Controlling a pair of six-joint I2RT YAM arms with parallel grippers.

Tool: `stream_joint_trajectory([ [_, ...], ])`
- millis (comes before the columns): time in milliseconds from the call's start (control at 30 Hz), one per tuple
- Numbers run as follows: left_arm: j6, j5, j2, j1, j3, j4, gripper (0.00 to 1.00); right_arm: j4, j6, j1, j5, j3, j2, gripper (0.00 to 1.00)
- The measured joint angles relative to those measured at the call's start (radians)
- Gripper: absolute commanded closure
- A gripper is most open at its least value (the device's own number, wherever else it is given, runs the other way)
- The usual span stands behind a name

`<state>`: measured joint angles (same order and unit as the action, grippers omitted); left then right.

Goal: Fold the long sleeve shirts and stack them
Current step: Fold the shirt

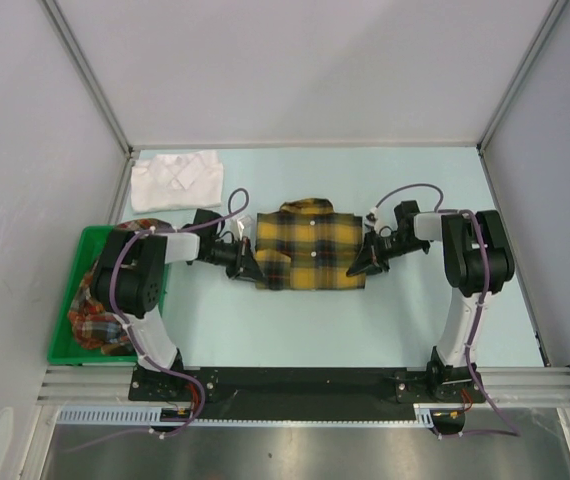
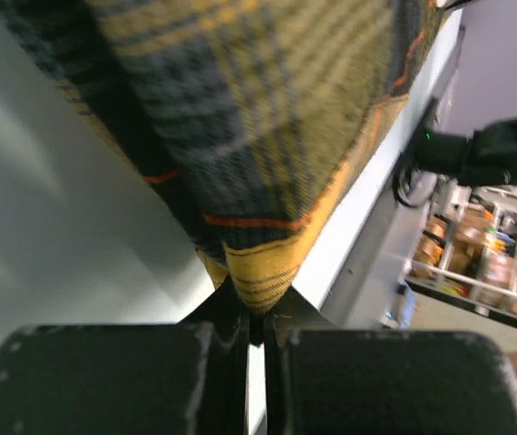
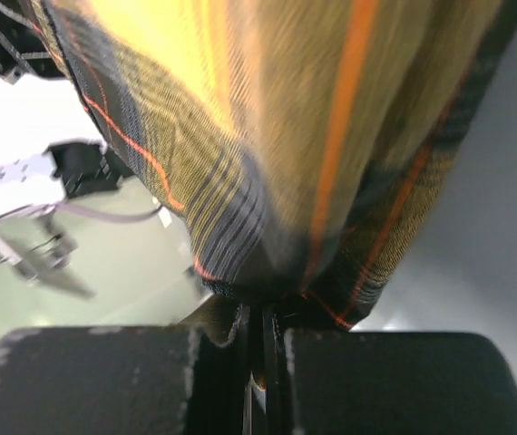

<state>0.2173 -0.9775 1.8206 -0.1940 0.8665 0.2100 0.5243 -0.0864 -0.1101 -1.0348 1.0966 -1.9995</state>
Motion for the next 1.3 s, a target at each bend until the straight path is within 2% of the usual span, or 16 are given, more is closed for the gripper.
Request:
stream_joint_trajectory([
  [33,-0.008,-0.007,-0.013,-0.003,-0.016,0.026,1.00,0.032,0.005,-0.002,-0.006,-0.019,0.011,0.96],
  [67,-0.013,-0.013,-0.016,-0.004,-0.023,0.051,0.98,0.063,0.010,-0.005,-0.012,-0.031,0.017,0.85],
  [100,-0.018,-0.016,-0.016,-0.004,-0.024,0.072,0.93,0.089,0.014,-0.009,-0.016,-0.033,0.017,0.63],
  [133,-0.019,-0.018,-0.016,-0.002,-0.024,0.081,0.73,0.108,0.018,-0.010,-0.018,-0.029,0.014,0.53],
  [200,-0.035,-0.019,-0.016,0.012,-0.012,0.109,0.60,0.179,0.051,-0.003,-0.006,0.018,0.000,0.38],
  [267,-0.060,-0.017,-0.017,0.032,0.003,0.138,0.48,0.239,0.088,0.019,0.013,0.076,-0.011,0.32],
  [367,-0.097,-0.006,-0.022,0.072,0.049,0.193,0.39,0.316,0.161,0.059,0.044,0.180,-0.013,0.29],
  [467,-0.136,0.024,-0.035,0.094,0.138,0.228,0.38,0.345,0.219,0.092,0.074,0.276,-0.012,0.28],
  [767,-0.120,0.113,0.094,0.089,0.428,0.195,0.38,0.212,0.214,0.066,0.138,0.418,-0.120,0.35],
  [833,-0.113,0.130,0.142,0.083,0.448,0.190,0.44,0.171,0.201,0.056,0.148,0.442,-0.161,0.45],
  [900,-0.103,0.138,0.182,0.074,0.454,0.185,0.56,0.135,0.188,0.048,0.156,0.448,-0.188,0.69],
  [933,-0.097,0.137,0.200,0.069,0.456,0.182,0.73,0.122,0.182,0.045,0.158,0.451,-0.198,0.79],
  [967,-0.090,0.134,0.220,0.064,0.463,0.180,0.81,0.108,0.163,0.041,0.160,0.460,-0.212,0.94],
  [1000,-0.080,0.132,0.239,0.061,0.472,0.175,0.88,0.101,0.159,0.038,0.160,0.470,-0.221,1.00],
  [1033,-0.074,0.130,0.252,0.059,0.480,0.171,1.00,0.096,0.160,0.037,0.161,0.479,-0.227,1.00],
  [1300,-0.044,0.169,0.268,0.072,0.537,0.078,1.00,-0.060,0.087,0.051,0.153,0.499,-0.228,1.00],
])
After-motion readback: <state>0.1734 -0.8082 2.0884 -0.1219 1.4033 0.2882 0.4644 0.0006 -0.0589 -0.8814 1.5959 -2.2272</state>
